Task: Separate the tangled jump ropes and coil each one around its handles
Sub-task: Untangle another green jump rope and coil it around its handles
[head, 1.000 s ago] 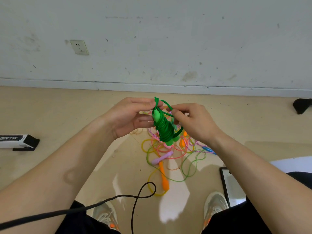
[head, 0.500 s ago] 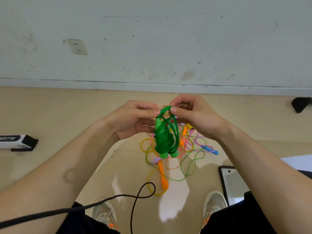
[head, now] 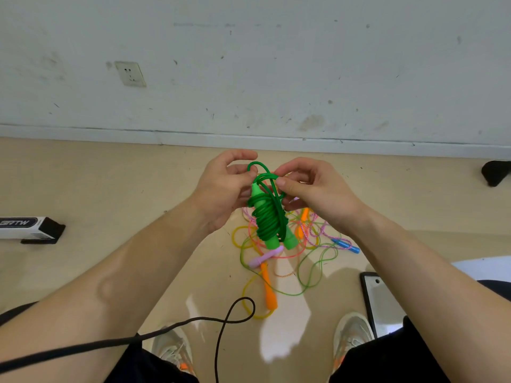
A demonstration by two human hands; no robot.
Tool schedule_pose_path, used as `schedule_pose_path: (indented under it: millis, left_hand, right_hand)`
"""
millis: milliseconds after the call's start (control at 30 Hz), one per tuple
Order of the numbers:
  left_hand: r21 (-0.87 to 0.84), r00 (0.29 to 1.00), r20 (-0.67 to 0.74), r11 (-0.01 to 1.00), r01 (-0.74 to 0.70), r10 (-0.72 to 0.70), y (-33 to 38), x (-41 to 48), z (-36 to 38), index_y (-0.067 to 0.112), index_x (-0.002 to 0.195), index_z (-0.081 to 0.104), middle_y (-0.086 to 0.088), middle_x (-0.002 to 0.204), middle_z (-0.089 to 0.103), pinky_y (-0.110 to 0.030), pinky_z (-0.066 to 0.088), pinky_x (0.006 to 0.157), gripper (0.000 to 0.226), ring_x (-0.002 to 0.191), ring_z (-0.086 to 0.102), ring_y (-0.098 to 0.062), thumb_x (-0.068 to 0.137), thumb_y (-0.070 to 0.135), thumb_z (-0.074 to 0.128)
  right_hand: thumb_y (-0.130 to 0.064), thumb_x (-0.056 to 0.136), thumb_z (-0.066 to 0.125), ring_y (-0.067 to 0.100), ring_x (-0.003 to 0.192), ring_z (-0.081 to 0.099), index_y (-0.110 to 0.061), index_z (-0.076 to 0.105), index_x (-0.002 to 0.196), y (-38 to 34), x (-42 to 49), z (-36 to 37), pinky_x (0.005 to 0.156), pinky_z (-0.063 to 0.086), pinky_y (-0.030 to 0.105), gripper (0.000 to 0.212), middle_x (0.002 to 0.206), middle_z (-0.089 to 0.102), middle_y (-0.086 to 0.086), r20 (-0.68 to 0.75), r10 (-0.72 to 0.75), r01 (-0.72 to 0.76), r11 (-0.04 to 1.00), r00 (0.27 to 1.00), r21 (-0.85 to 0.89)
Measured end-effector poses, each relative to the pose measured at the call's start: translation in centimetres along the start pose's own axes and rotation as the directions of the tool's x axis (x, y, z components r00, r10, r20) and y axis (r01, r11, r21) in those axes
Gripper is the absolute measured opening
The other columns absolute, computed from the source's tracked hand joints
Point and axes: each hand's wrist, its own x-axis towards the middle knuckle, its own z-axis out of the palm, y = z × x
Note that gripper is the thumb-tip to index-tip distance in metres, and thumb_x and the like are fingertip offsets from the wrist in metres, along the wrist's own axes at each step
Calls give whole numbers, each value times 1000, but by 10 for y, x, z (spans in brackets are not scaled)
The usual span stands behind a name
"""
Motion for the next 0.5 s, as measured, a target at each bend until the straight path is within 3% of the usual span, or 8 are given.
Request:
schedule_pose_path:
  millis: [167,233,300,400,500]
  left_hand:
    - [224,985,-108,968,-111,138,-11,0,10,14,118,63,-12,105,62,-31,53,59,23,60,59,-15,98,4,57]
    - [294,975,-126,945,-140,184,-15,2,13,16,115,66,-9,106,63,-33,58,66,22,76,65,-19,97,6,59]
    - [295,977,-129,947,-126,170,-18,1,15,17,112,69,-4,101,64,-34,58,69,20,78,65,-18,98,7,59]
    - [235,987,-134,970,-60,94,-23,0,18,22,102,72,-2,94,68,-45,58,76,21,79,65,-21,98,6,58]
    - [181,990,-138,983,-12,37,-23,-1,20,23,93,73,-2,85,71,-53,57,77,26,73,63,-22,97,3,57]
  right_hand:
    - [-20,98,57,14,61,61,-12,72,98,4,2,6,68,56,37,17,71,68,-1,-57,43,-49,992,997,-115]
    - [-38,100,53,25,60,60,-8,72,85,10,1,11,69,58,45,39,69,67,10,-80,-13,-8,966,997,-259]
    - [-44,99,52,32,59,57,-3,67,78,16,0,15,69,56,53,49,68,63,20,-105,-47,7,935,993,-353]
    - [-35,97,59,16,57,55,-6,73,80,16,2,14,68,56,46,37,69,64,16,-88,-1,-27,946,996,-322]
    - [-30,94,67,13,59,58,-14,76,77,13,1,10,63,53,34,25,71,64,5,-14,116,-117,975,993,-190]
